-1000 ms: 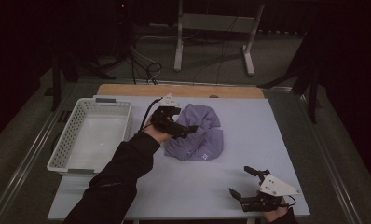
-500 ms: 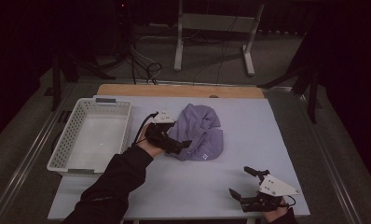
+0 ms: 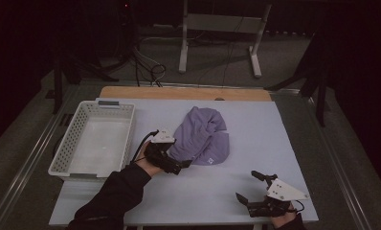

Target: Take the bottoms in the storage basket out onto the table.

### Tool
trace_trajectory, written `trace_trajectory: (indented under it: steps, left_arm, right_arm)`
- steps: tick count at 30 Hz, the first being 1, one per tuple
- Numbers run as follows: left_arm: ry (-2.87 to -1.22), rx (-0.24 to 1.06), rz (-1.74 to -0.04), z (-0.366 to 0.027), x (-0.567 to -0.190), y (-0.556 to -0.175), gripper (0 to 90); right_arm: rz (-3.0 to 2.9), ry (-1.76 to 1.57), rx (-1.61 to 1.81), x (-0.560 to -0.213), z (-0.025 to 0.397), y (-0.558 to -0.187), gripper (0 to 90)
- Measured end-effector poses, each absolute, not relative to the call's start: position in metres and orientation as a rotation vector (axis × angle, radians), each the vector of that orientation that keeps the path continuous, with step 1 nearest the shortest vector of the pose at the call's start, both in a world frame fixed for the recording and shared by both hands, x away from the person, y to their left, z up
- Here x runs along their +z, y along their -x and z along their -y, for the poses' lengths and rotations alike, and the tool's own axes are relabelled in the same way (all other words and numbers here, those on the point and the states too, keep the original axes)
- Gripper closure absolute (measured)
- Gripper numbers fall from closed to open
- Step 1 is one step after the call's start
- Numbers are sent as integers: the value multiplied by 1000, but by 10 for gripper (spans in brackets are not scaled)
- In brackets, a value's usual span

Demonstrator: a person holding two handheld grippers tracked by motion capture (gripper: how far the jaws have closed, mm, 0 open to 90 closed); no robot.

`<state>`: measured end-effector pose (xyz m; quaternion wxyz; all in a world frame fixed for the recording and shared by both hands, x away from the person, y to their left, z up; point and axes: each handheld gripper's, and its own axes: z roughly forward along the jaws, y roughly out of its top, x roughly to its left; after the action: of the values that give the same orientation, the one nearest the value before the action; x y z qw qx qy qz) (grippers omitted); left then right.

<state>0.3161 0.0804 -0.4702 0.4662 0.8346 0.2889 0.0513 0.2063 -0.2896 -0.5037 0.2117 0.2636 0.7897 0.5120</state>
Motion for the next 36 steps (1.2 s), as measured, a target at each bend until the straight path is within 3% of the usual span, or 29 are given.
trace_trajectory:
  steps: [36]
  left_arm:
    - [-2059,129,-712,-129,-517,-245,0]
  right_arm:
    - [-2209,-742,1405,-505,290,-207,90]
